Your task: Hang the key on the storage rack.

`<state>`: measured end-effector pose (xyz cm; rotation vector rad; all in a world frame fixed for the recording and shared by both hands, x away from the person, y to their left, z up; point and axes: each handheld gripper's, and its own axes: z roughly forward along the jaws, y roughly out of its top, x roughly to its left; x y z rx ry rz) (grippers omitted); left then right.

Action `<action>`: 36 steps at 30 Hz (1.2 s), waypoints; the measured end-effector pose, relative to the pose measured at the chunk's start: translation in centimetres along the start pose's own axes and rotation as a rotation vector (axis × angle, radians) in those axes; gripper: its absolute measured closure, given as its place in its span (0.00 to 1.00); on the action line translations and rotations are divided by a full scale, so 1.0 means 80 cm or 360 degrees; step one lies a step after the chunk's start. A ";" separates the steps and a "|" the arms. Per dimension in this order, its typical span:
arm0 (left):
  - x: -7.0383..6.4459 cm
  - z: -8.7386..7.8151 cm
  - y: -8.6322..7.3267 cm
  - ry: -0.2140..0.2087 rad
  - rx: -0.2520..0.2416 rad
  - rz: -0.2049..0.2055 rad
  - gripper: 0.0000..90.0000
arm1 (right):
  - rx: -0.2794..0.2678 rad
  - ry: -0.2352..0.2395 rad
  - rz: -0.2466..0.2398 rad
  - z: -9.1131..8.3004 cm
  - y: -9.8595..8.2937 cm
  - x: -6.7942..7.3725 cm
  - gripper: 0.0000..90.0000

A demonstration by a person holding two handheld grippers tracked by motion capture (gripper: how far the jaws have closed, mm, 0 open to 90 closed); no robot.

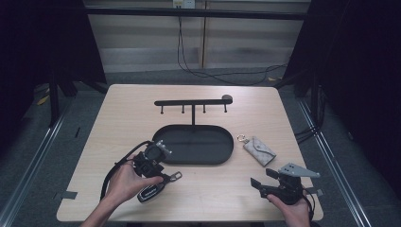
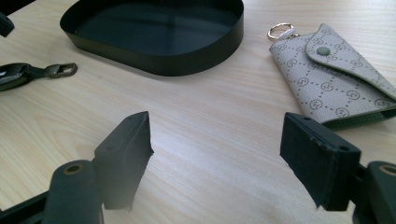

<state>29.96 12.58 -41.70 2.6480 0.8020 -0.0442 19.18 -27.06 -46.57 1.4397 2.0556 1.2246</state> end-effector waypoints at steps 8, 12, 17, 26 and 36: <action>0.003 0.009 0.022 -0.0001 0.0112 0.0010 0.61 | -0.0001 0.0005 0.0002 0.000 0.000 0.000 0.27; 0.004 0.015 0.030 -0.0042 0.0131 0.0063 0.62 | 0.0000 0.0006 0.0003 0.000 0.000 0.000 0.27; 0.008 0.024 0.035 -0.0076 0.0165 0.0066 0.63 | 0.0010 0.0004 -0.0002 0.001 0.000 0.000 0.28; 0.008 0.047 0.042 -0.0060 0.0307 0.0102 0.68 | 0.0001 0.0006 -0.0007 0.000 0.000 0.000 0.28; 0.004 0.063 0.048 0.0021 0.0406 0.0153 0.71 | 0.0013 0.0024 -0.0004 0.001 0.000 0.000 0.27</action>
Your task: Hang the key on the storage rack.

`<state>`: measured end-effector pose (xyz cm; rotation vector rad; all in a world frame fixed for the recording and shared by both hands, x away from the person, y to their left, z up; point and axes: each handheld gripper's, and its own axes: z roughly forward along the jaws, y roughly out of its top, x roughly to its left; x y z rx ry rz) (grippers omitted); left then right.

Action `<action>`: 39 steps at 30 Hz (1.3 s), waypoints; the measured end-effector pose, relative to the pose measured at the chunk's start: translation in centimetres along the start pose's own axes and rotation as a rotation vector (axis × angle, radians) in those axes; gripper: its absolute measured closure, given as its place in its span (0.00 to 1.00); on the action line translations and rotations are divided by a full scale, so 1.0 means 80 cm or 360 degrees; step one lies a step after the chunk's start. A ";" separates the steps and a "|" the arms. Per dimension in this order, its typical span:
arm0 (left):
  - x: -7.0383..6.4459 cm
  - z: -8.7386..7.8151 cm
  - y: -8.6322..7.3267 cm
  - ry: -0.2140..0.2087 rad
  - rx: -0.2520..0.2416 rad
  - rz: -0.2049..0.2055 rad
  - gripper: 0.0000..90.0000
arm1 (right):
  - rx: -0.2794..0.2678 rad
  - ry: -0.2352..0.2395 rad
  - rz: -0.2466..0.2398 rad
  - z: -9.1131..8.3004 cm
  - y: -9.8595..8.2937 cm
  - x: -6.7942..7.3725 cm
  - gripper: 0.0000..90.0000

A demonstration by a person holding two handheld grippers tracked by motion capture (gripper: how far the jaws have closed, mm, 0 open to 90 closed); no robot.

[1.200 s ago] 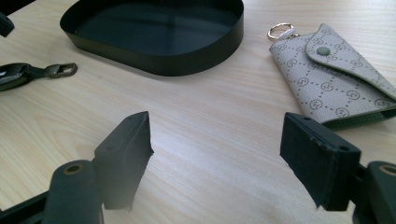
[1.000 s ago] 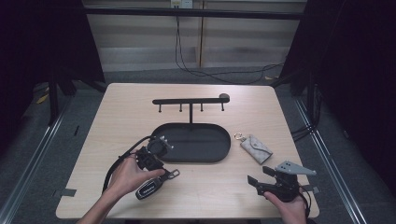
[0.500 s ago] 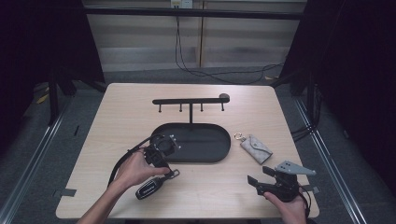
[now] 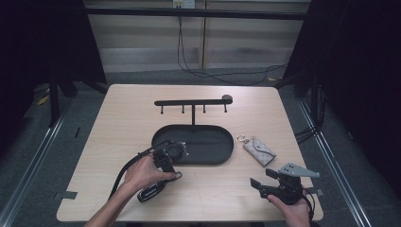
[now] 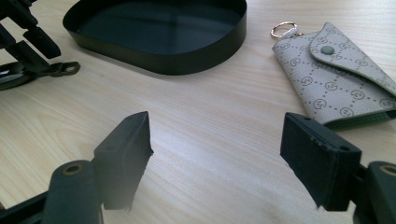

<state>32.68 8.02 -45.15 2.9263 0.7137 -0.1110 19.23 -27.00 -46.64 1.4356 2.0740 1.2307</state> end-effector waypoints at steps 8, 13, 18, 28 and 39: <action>-0.004 0.008 0.009 0.0026 0.0051 0.0009 0.59 | 0.0005 0.0000 0.0003 0.001 0.000 0.000 0.27; -0.006 0.013 0.012 0.0025 0.0070 0.0027 0.62 | 0.0008 0.0005 0.0000 0.001 0.000 0.000 0.27; -0.006 0.015 0.015 -0.0008 0.0080 0.0033 0.70 | 0.0008 0.0007 -0.0001 0.001 0.000 0.000 0.27; -0.011 0.019 0.017 0.0079 0.0111 0.0061 0.76 | 0.0015 0.0008 -0.0006 0.002 0.000 0.000 0.27; -0.013 0.020 0.021 0.0084 0.0142 0.0040 0.78 | 0.0021 0.0010 -0.0013 0.002 0.000 0.000 0.27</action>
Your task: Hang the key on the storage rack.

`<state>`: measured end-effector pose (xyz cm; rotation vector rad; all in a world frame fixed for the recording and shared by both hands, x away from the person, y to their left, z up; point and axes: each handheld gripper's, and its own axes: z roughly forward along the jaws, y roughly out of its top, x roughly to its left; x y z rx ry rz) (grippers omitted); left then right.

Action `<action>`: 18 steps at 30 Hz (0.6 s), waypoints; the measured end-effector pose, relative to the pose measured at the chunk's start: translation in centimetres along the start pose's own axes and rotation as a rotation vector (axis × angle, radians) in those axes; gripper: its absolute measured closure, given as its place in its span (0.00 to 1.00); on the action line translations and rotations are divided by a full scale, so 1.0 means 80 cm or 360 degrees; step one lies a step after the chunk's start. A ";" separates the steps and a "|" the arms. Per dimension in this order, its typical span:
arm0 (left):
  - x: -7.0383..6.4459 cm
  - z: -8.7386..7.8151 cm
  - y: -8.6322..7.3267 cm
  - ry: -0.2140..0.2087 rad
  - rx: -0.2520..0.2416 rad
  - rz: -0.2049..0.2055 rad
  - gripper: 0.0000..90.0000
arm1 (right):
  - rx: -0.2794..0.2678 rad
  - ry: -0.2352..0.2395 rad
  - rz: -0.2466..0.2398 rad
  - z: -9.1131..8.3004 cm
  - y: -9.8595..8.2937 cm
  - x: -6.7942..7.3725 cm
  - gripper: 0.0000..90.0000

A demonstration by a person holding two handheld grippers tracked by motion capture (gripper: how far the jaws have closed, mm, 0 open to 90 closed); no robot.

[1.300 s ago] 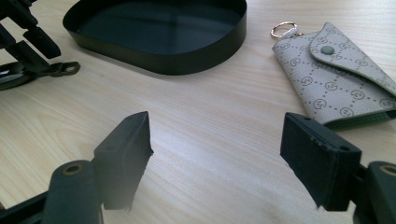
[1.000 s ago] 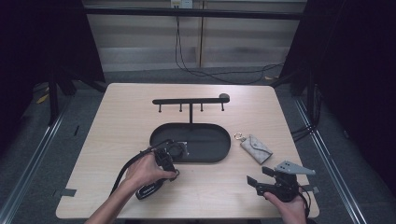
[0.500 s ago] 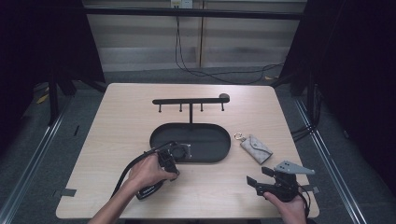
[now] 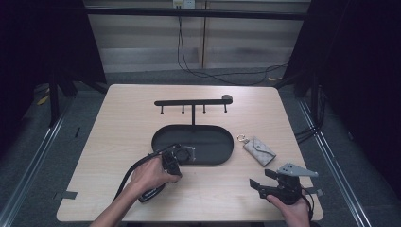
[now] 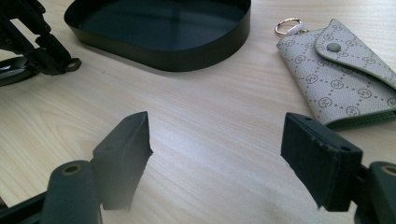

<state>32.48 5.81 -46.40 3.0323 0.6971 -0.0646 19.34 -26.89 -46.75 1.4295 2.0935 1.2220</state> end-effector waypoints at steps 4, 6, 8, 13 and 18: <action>0.000 0.000 -0.002 0.0006 -0.0009 -0.0008 0.79 | 0.0001 0.0001 0.0005 0.000 0.000 -0.001 0.27; 0.000 0.000 -0.004 -0.0003 -0.0009 -0.0003 0.79 | 0.0005 0.0005 0.0004 0.001 0.000 -0.001 0.27; 0.002 -0.001 -0.007 -0.0024 -0.0021 0.0008 0.79 | 0.0001 0.0007 0.0002 0.000 0.000 0.000 0.27; 0.008 -0.001 -0.014 -0.0075 -0.0022 -0.0015 0.79 | 0.0005 0.0006 0.0006 0.001 0.000 -0.001 0.27; 0.012 -0.006 -0.019 -0.0083 -0.0032 -0.0053 0.79 | 0.0003 0.0006 0.0008 0.001 0.000 0.000 0.26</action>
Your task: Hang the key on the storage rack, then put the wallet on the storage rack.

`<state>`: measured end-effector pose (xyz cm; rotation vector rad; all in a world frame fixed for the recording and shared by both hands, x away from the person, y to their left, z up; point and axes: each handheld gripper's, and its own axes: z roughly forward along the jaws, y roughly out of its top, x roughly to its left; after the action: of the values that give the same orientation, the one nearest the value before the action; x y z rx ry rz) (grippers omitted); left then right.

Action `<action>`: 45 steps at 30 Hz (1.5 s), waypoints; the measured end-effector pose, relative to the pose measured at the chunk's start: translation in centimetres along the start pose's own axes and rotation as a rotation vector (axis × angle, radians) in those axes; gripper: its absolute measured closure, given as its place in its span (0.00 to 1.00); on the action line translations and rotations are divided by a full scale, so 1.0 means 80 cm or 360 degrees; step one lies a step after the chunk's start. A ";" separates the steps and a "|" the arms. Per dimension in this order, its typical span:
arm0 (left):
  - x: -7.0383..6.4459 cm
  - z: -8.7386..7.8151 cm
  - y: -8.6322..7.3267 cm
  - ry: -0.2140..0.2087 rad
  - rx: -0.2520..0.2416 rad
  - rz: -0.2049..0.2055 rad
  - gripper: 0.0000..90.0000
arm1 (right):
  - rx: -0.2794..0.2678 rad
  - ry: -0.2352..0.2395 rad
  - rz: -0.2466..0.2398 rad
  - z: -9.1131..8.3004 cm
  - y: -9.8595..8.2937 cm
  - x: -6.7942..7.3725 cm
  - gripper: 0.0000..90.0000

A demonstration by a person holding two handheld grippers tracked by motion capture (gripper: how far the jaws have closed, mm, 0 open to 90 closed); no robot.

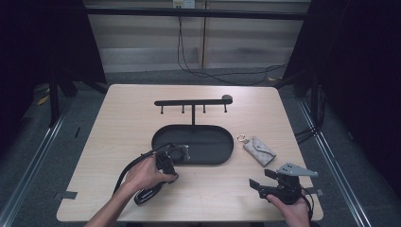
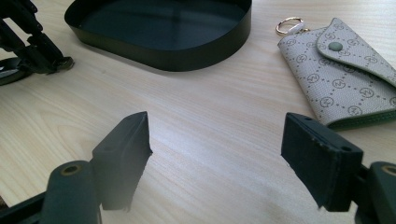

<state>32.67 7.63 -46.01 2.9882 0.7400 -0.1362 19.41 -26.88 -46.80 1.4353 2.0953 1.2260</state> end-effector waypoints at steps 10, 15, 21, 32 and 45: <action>0.010 -0.027 -0.010 -0.0052 -0.0079 -0.0041 0.79 | -0.0001 0.0000 0.0006 0.002 0.001 0.000 0.26; 0.013 -0.035 -0.017 -0.0071 -0.0118 -0.0065 0.79 | 0.0009 0.0007 0.0003 0.002 0.000 -0.001 0.27; 0.017 -0.053 -0.024 -0.0057 -0.0126 -0.0090 0.79 | 0.0015 0.0003 0.0007 0.003 0.000 -0.001 0.26; 0.021 -0.078 -0.034 -0.0041 -0.0193 -0.0088 0.79 | 0.0024 0.0000 -0.0001 0.002 0.000 0.001 0.26; 0.030 -0.102 -0.043 -0.0027 -0.0191 -0.0073 0.79 | 0.0065 0.0007 -0.0003 0.010 0.002 0.000 0.26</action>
<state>33.73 12.45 -38.27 2.8546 0.7858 -0.1147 20.04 -26.52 -47.11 1.4488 2.1361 1.1932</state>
